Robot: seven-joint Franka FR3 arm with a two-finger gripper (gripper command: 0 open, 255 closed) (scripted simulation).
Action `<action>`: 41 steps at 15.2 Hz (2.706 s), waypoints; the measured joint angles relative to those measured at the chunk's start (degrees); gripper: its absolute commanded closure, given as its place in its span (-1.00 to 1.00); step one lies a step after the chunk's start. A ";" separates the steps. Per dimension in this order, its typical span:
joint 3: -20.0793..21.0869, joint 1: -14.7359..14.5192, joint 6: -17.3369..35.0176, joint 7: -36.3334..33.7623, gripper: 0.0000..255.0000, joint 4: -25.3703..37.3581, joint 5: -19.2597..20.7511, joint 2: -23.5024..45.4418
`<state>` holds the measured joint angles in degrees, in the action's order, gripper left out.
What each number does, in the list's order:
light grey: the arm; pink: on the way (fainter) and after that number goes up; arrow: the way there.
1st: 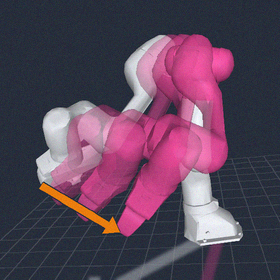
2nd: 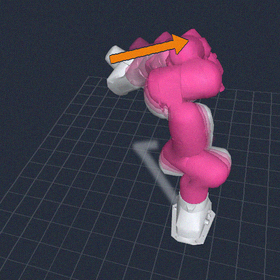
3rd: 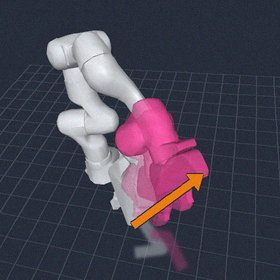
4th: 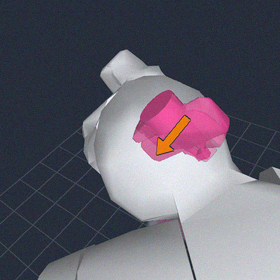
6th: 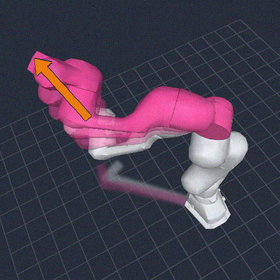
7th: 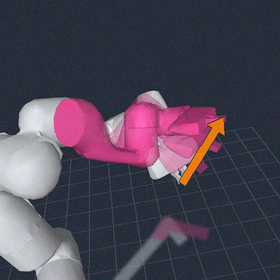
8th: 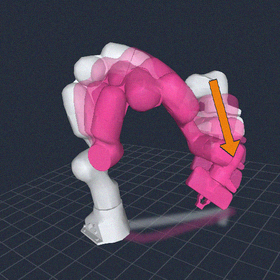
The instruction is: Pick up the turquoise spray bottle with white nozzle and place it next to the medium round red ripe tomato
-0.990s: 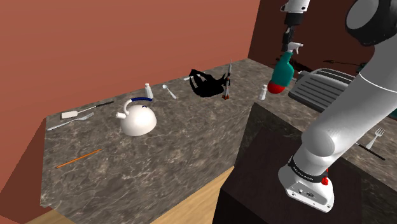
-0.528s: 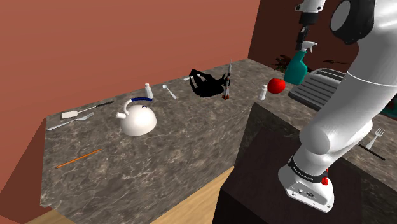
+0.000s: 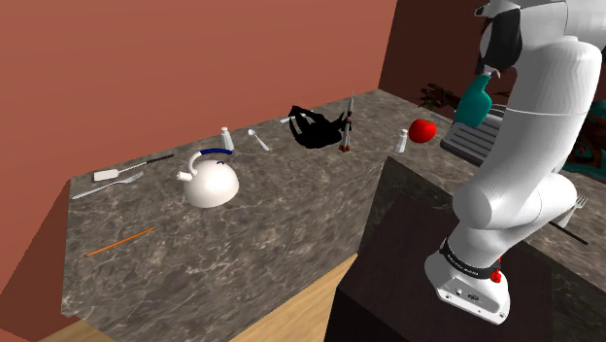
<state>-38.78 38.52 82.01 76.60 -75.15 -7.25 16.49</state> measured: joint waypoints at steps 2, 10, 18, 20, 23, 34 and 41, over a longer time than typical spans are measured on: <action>-0.20 0.83 0.82 1.09 1.00 -0.24 -0.38 0.73; -0.15 -0.07 7.29 1.17 1.00 -7.58 0.20 -0.25; 0.10 -0.87 13.71 0.93 1.00 -14.32 0.32 -0.58; 0.18 -1.20 15.25 0.72 1.00 -16.11 0.44 -0.86; 0.29 -1.15 17.36 0.92 1.00 -17.84 0.12 -0.37; 0.78 -1.18 24.52 1.48 1.00 -23.84 -0.97 1.11; 0.82 -1.18 24.73 1.48 -1.00 -23.96 -1.04 1.19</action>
<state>-37.96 37.34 106.74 78.08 -99.11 -8.29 17.68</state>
